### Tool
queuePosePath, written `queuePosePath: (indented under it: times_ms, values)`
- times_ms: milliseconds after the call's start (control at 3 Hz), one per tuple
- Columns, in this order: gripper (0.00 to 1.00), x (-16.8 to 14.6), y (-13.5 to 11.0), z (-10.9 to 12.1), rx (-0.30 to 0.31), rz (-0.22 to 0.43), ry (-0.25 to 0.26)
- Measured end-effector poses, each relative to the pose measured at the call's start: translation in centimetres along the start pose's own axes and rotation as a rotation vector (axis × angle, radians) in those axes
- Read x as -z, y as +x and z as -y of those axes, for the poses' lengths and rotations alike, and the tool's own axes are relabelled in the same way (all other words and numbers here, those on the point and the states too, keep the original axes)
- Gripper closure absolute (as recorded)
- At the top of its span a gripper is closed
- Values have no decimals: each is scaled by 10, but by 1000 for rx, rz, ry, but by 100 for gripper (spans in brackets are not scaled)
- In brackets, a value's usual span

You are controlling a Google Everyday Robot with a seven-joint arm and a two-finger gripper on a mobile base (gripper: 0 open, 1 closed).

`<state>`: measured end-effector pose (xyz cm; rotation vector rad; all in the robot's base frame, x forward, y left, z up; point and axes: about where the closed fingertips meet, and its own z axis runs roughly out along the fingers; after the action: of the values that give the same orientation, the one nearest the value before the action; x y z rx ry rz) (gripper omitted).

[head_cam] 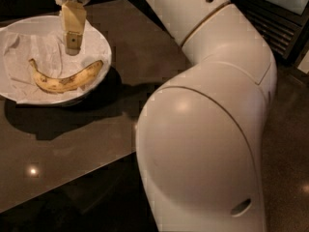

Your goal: Pick banana from white bowl

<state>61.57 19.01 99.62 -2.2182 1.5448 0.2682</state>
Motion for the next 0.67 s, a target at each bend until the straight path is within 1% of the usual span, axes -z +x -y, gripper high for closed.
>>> queuePosePath:
  times_ms: [667]
  values:
    - [13, -30, -1, -9, -93, 26, -59]
